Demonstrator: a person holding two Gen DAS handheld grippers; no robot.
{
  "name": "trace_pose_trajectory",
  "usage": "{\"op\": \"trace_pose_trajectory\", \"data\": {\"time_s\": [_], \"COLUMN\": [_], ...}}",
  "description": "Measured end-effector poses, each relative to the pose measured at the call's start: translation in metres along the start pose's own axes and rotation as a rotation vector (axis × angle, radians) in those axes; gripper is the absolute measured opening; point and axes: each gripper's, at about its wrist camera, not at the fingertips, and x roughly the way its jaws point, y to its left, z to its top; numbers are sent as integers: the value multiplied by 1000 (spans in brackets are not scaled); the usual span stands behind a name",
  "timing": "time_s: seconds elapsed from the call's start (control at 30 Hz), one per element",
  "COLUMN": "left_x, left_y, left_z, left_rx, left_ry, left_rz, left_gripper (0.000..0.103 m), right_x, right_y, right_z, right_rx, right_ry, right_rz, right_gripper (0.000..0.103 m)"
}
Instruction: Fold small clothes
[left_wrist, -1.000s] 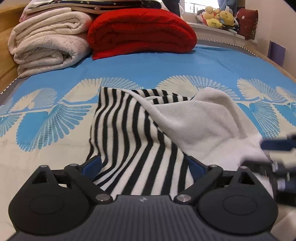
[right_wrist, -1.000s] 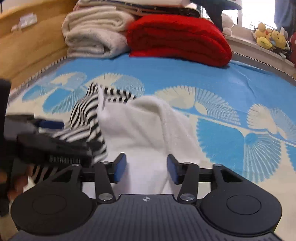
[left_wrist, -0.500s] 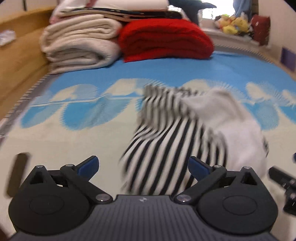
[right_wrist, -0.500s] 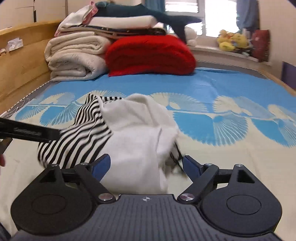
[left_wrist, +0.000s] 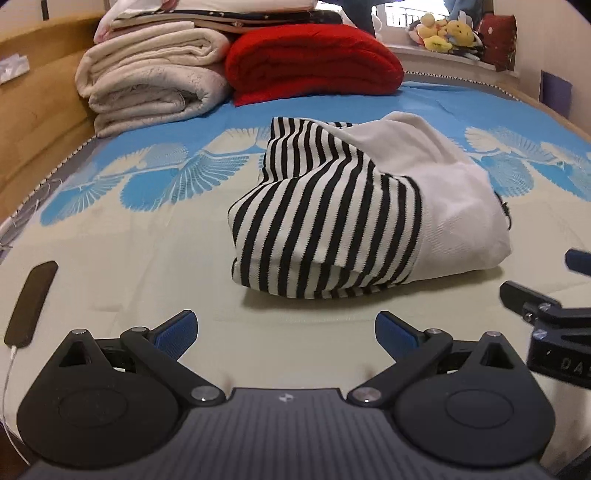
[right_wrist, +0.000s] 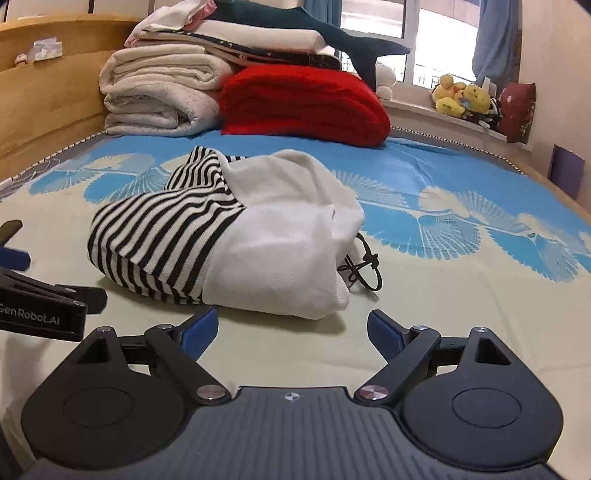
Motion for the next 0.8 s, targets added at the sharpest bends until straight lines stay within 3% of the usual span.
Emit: {"op": "trace_pose_trajectory", "data": {"time_s": [0.17,0.8], "left_x": [12,19], "left_y": [5,4], "left_z": [3,7], "left_rx": [-10,-25], "left_ry": [20,33], "left_rz": [4,6], "left_gripper": [102,102], "right_x": [13,22], "right_y": [-4,7], "right_z": [-2,1], "right_rx": [-53,-58], "right_ry": [3,47], "right_rz": [-31,10], "right_gripper": [89,89]}}
